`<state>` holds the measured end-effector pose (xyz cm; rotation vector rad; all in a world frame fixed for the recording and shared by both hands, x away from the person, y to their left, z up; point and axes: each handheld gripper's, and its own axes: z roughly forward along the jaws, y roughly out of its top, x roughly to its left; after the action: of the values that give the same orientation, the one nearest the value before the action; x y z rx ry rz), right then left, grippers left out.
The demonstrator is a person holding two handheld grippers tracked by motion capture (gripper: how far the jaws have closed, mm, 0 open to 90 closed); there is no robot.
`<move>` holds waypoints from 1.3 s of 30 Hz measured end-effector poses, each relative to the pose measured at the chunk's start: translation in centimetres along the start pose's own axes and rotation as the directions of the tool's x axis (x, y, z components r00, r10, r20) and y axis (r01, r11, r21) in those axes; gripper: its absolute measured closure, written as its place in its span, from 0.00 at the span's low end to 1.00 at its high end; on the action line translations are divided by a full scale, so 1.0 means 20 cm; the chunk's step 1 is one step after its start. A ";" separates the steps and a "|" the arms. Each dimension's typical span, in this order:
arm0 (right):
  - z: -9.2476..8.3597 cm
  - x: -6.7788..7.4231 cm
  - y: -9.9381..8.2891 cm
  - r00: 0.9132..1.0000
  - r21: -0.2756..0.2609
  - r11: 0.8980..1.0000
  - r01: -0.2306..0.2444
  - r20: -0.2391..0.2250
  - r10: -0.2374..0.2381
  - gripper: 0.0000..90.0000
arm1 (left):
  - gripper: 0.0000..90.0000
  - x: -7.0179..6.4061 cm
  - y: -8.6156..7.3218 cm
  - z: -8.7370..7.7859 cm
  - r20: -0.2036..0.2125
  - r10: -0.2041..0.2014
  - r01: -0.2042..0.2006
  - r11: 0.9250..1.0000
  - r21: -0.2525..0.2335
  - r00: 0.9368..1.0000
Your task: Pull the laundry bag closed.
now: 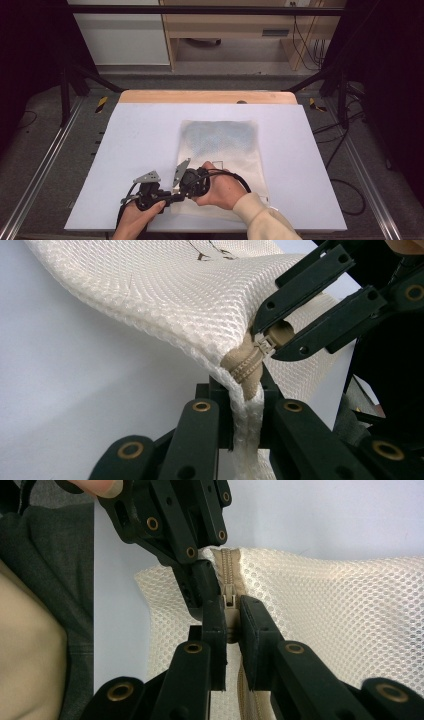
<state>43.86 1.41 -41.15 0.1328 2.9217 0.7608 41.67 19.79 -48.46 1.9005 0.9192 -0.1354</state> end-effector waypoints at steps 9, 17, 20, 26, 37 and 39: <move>-0.01 0.00 0.00 1.000 0.000 1.000 0.001 -0.004 -0.001 0.91 | 0.93 0.00 0.00 0.00 -0.008 0.008 -0.008 1.000 0.003 1.000; -0.02 0.00 -0.01 1.000 -0.004 1.000 0.000 -0.007 0.000 0.91 | 0.93 -0.01 0.00 0.00 -0.012 0.017 -0.017 1.000 0.007 1.000; -0.02 0.00 -0.01 1.000 -0.003 1.000 -0.001 -0.007 0.001 0.91 | 0.93 -0.01 0.00 0.00 -0.011 0.018 -0.018 1.000 0.005 1.000; -0.02 0.00 -0.02 1.000 0.004 1.000 -0.004 -0.007 0.004 0.91 | 0.93 -0.01 0.00 0.00 -0.011 0.015 -0.015 1.000 0.000 1.000; -0.02 -0.02 -0.05 1.000 0.011 1.000 -0.019 -0.006 0.020 0.91 | 0.93 -0.01 0.00 0.00 -0.009 0.016 -0.016 1.000 -0.002 1.000; -0.02 -0.02 -0.05 1.000 0.010 1.000 -0.020 -0.005 0.020 0.91 | 0.93 -0.01 0.00 0.00 -0.010 0.018 -0.018 1.000 0.000 1.000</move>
<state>44.07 0.25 -41.32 0.1613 2.9337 0.7513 41.57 19.71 -48.30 1.9100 0.9090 -0.1150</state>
